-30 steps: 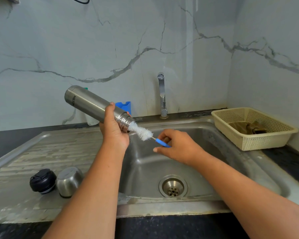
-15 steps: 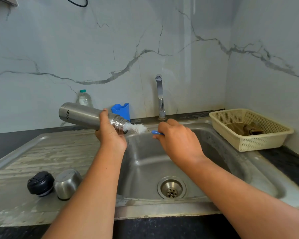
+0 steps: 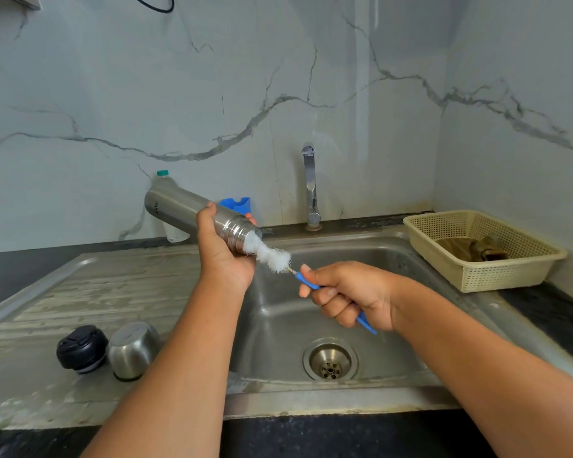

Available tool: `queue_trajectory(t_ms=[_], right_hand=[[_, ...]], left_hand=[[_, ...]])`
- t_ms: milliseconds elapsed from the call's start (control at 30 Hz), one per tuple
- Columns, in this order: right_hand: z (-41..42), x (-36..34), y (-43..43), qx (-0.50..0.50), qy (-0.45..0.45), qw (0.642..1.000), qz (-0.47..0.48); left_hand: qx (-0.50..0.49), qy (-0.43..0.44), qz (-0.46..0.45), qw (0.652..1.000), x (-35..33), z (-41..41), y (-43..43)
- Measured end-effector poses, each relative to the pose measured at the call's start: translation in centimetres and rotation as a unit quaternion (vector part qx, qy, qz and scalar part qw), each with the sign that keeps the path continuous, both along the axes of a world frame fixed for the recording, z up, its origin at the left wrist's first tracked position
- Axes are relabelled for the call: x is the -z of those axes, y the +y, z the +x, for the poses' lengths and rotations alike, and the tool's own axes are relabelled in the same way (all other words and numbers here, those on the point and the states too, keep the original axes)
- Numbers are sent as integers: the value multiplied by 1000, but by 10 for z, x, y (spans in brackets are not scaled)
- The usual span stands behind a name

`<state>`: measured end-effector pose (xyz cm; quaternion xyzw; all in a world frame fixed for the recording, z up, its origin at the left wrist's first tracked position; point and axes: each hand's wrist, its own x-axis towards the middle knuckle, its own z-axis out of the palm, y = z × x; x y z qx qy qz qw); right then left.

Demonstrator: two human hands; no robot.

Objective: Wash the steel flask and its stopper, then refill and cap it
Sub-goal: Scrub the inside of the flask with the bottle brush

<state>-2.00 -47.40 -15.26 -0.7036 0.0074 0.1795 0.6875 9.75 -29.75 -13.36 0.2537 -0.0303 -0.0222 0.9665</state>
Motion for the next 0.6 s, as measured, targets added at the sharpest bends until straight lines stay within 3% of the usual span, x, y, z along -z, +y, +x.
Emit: queue_trajectory(t_ms=[67,133,167,233,300,433,600], right_hand=[[1,4,0,5,-23,999,-41],[4,9,3,52,-115,982,-141],[6,10,4,84,-175,956,-221],[9,12,5,123,-275,870,-390],[10,11,7,147,-318,800,-487],[11,9,12,234,-407,701,-537],[15,7,12,239,-486,662,-518]], left_hand=[[-3,5,1,1000,1,0,-2],[-22,4,15,1000,1,2,-1],[-40,7,23,999,0,3,-1],[-78,18,33,996,-2,5,1],[-120,30,38,992,-2,5,1],[-184,55,55,980,-1,6,-6],[-166,58,35,984,-1,7,-4]])
